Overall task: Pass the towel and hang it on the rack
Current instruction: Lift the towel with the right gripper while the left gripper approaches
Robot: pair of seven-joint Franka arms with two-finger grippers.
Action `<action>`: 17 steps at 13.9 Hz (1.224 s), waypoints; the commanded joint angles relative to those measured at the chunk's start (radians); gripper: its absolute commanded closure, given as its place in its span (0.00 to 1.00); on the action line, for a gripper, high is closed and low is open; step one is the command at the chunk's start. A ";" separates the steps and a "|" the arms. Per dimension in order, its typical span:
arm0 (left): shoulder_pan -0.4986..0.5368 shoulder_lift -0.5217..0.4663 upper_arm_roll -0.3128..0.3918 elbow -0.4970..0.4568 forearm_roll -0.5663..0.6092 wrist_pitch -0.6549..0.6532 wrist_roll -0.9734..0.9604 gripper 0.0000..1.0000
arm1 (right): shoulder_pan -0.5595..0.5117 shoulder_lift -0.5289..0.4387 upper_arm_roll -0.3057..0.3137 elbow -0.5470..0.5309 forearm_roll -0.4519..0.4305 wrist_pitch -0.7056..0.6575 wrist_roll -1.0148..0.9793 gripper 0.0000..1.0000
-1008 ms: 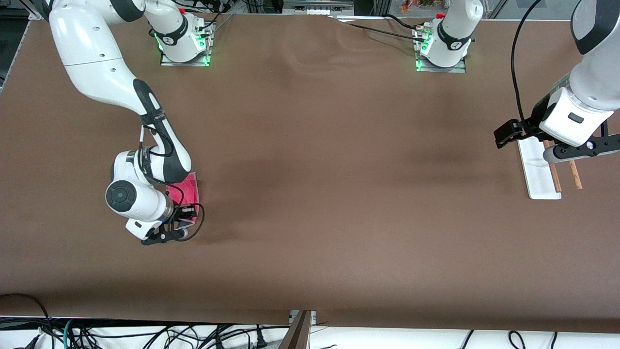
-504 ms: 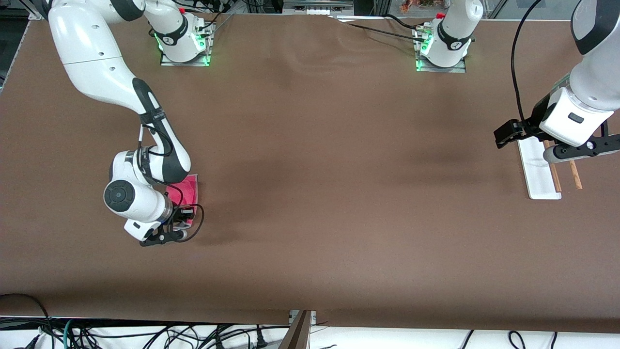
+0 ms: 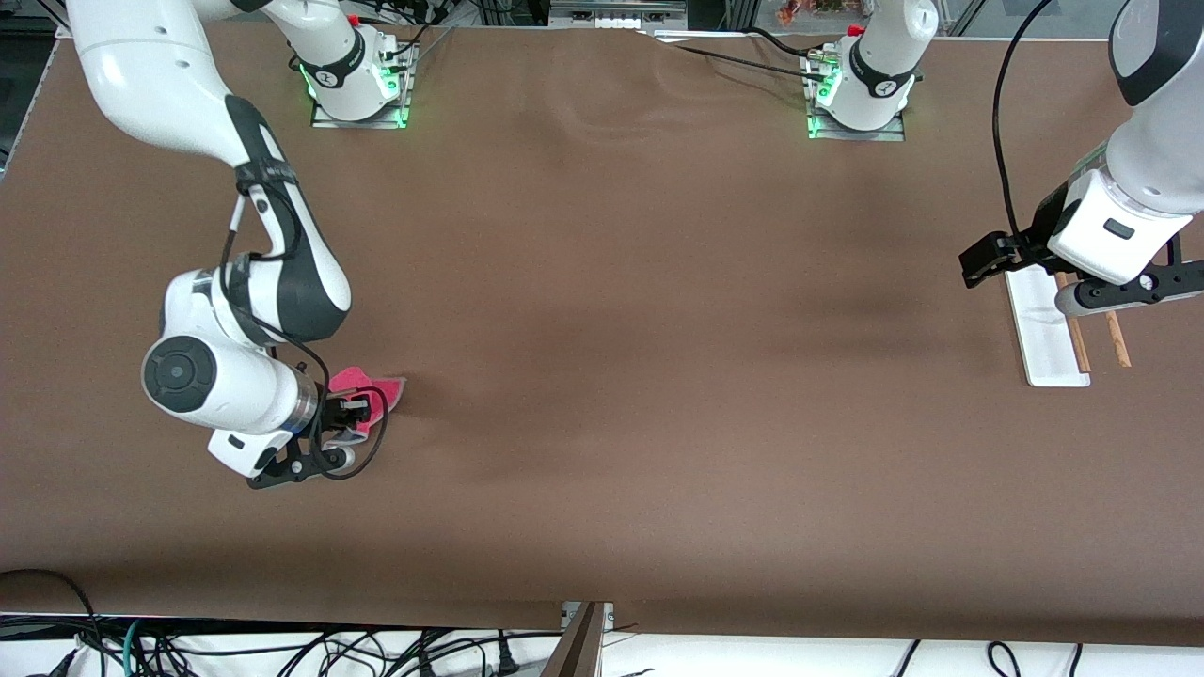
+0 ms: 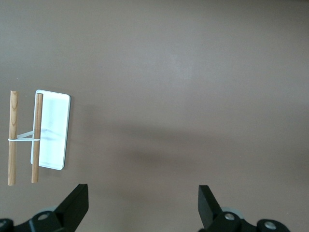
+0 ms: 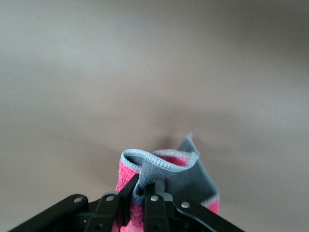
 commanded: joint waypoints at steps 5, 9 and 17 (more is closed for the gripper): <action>-0.011 0.010 -0.009 0.028 0.031 -0.004 -0.008 0.00 | -0.001 0.014 0.173 0.145 -0.008 -0.085 0.222 1.00; -0.019 0.041 -0.033 0.065 0.026 -0.001 -0.002 0.00 | 0.086 0.011 0.196 0.202 -0.031 -0.082 0.338 1.00; -0.082 0.119 -0.073 0.101 0.037 0.010 -0.003 0.00 | 0.256 0.009 0.207 0.251 -0.033 0.018 0.494 1.00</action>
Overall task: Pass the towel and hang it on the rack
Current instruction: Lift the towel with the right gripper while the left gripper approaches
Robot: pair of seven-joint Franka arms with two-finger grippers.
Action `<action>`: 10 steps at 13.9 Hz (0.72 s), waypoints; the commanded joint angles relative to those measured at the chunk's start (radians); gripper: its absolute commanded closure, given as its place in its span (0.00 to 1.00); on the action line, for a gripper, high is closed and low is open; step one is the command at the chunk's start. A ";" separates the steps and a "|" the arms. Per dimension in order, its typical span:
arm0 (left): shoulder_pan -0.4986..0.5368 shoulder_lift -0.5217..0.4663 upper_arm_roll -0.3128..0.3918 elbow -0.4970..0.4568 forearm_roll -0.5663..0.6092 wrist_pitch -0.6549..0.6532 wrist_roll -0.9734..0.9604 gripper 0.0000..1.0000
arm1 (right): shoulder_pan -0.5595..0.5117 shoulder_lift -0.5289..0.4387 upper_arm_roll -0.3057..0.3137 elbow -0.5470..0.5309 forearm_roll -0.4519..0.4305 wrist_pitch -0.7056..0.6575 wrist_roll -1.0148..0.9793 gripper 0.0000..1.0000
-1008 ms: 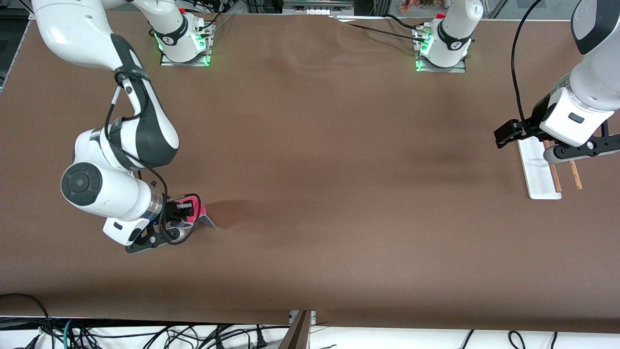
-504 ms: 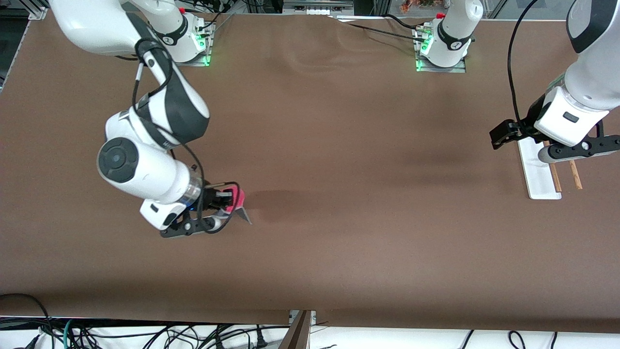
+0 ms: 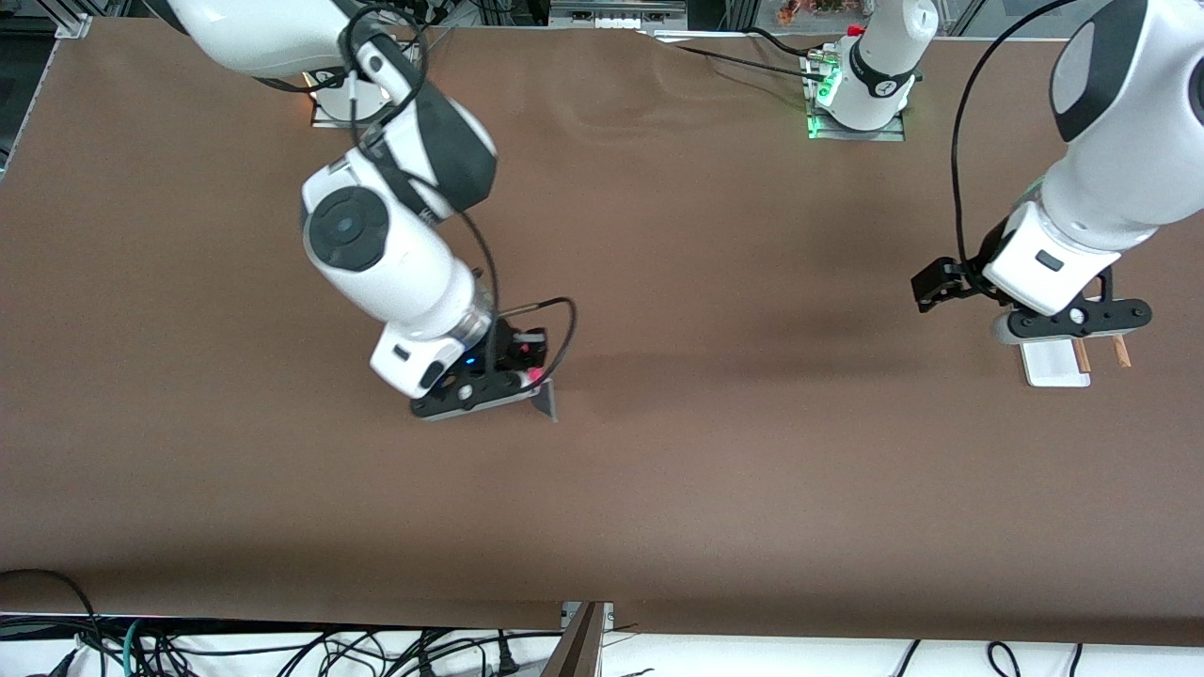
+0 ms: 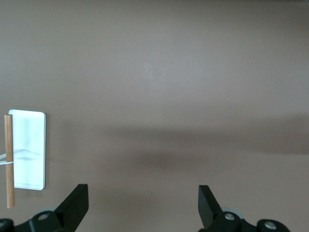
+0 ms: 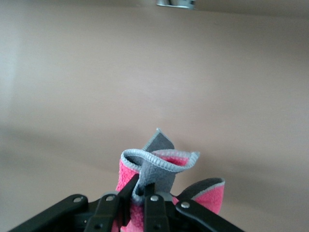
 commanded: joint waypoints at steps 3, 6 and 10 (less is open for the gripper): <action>-0.054 0.089 -0.013 0.034 0.030 -0.036 0.030 0.00 | 0.077 0.010 0.008 0.044 -0.016 0.038 0.043 1.00; -0.010 0.114 -0.012 0.009 -0.182 -0.031 0.379 0.15 | 0.100 -0.017 0.009 0.051 -0.011 0.036 0.044 1.00; 0.017 0.192 -0.012 0.006 -0.370 0.038 0.651 0.00 | 0.107 -0.022 0.037 0.051 0.000 0.039 0.047 1.00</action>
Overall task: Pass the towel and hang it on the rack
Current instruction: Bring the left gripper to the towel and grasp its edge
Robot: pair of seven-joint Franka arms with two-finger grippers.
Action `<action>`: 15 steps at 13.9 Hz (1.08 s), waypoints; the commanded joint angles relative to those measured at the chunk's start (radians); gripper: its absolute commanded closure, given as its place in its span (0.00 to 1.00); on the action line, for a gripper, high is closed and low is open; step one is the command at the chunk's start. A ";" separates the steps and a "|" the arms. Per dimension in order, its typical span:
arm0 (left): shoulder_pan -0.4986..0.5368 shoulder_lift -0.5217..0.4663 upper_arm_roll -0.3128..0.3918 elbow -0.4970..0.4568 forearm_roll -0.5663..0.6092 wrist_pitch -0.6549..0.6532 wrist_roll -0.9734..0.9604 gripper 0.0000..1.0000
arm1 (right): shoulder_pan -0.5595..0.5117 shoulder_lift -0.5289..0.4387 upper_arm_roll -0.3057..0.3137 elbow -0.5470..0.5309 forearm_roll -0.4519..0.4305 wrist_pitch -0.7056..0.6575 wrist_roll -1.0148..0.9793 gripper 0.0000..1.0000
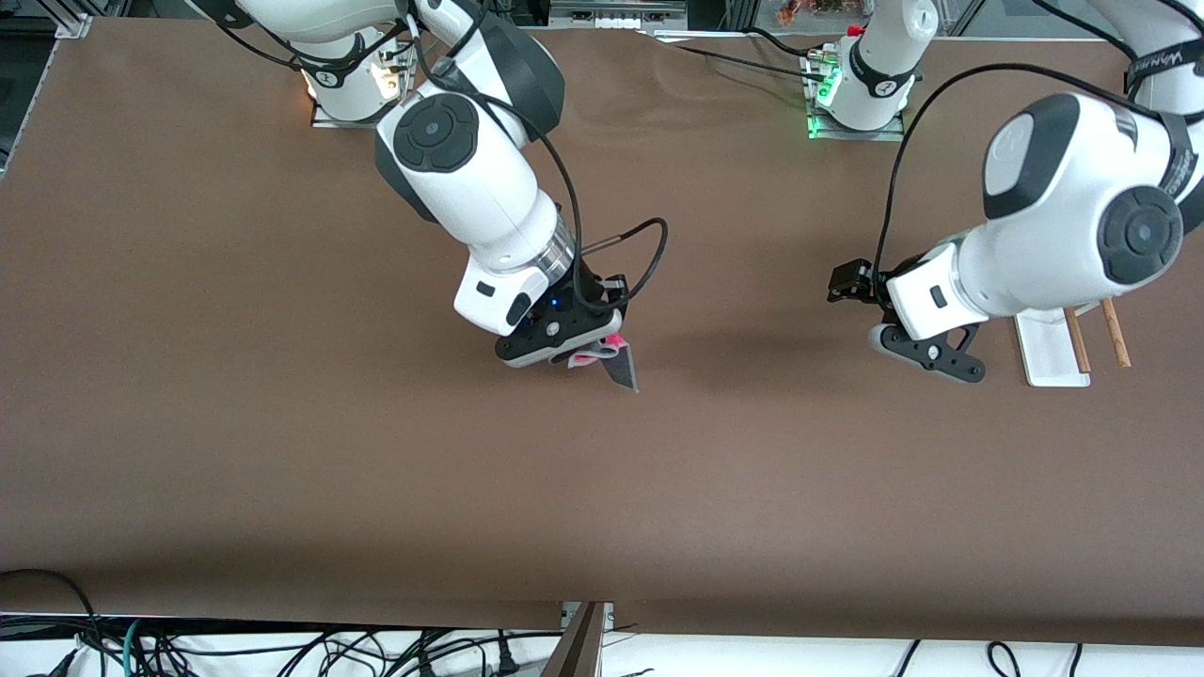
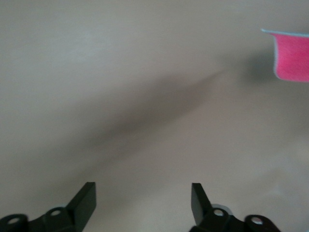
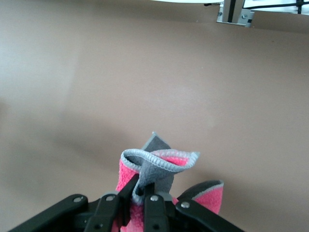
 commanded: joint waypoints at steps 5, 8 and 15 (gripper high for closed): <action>-0.029 0.104 -0.041 -0.149 -0.308 0.330 0.532 0.00 | 0.008 -0.006 0.075 0.008 0.000 0.036 0.065 1.00; -0.030 0.115 -0.137 -0.255 -0.383 0.567 0.691 0.00 | 0.009 -0.006 0.081 0.007 0.001 0.066 0.064 1.00; -0.033 0.141 -0.190 -0.271 -0.492 0.670 0.842 0.00 | 0.025 -0.003 0.088 0.007 0.000 0.077 0.062 1.00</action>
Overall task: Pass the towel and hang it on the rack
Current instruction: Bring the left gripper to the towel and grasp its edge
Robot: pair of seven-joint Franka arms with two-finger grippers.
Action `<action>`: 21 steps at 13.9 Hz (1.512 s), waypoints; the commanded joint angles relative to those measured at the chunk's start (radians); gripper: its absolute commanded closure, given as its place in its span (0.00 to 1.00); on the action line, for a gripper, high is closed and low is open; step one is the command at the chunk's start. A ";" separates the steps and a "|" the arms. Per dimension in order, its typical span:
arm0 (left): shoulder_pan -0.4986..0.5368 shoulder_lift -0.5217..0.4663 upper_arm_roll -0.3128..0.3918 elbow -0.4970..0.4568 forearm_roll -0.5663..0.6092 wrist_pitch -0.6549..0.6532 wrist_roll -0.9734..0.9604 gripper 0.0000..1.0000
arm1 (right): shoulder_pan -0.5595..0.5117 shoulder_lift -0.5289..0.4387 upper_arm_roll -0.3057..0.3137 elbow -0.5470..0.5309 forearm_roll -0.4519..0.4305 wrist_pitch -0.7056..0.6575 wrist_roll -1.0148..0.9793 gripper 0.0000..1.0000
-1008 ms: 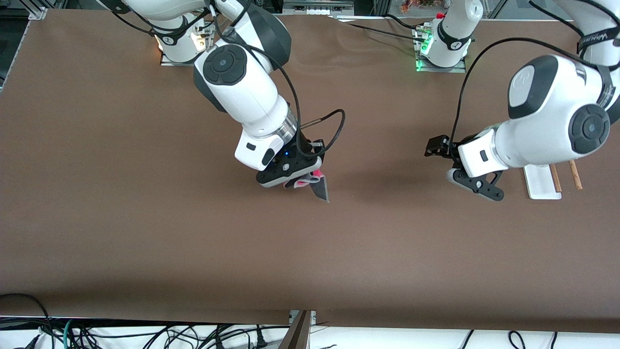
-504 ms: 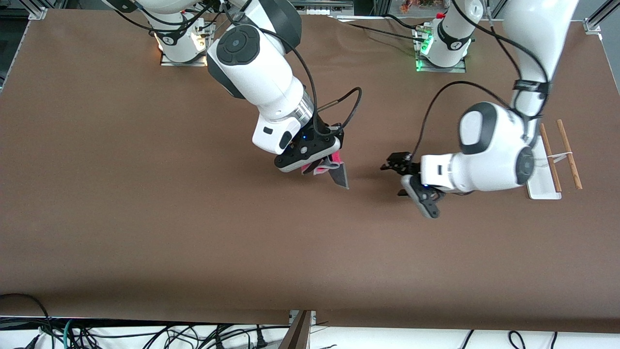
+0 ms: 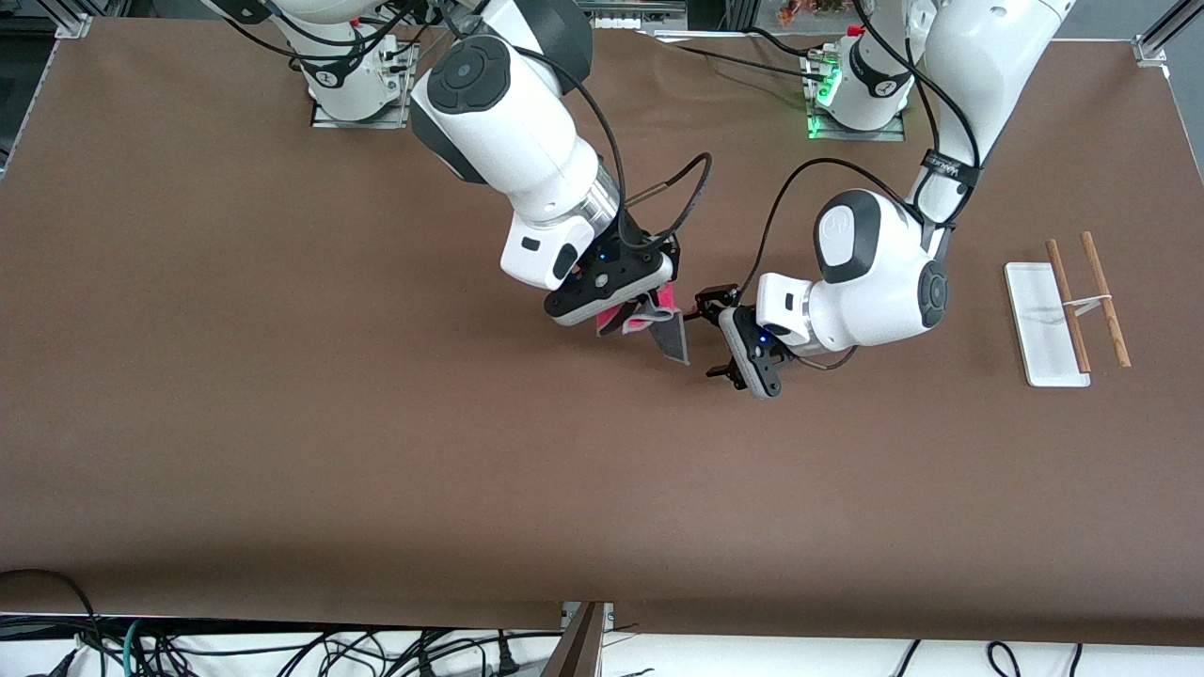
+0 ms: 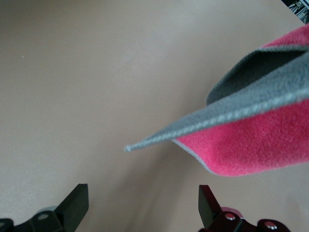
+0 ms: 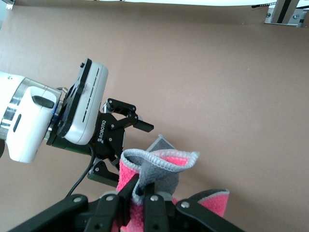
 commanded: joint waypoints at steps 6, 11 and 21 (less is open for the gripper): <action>0.008 -0.015 -0.045 0.026 -0.040 0.007 0.030 0.00 | 0.006 0.004 0.004 0.004 0.000 0.020 -0.001 1.00; 0.004 -0.015 -0.050 0.044 -0.040 0.005 0.035 0.14 | 0.006 0.007 0.004 0.002 0.000 0.021 -0.024 1.00; 0.027 -0.015 -0.045 0.067 -0.023 -0.001 0.125 1.00 | 0.006 0.010 0.002 0.002 -0.002 0.021 -0.025 1.00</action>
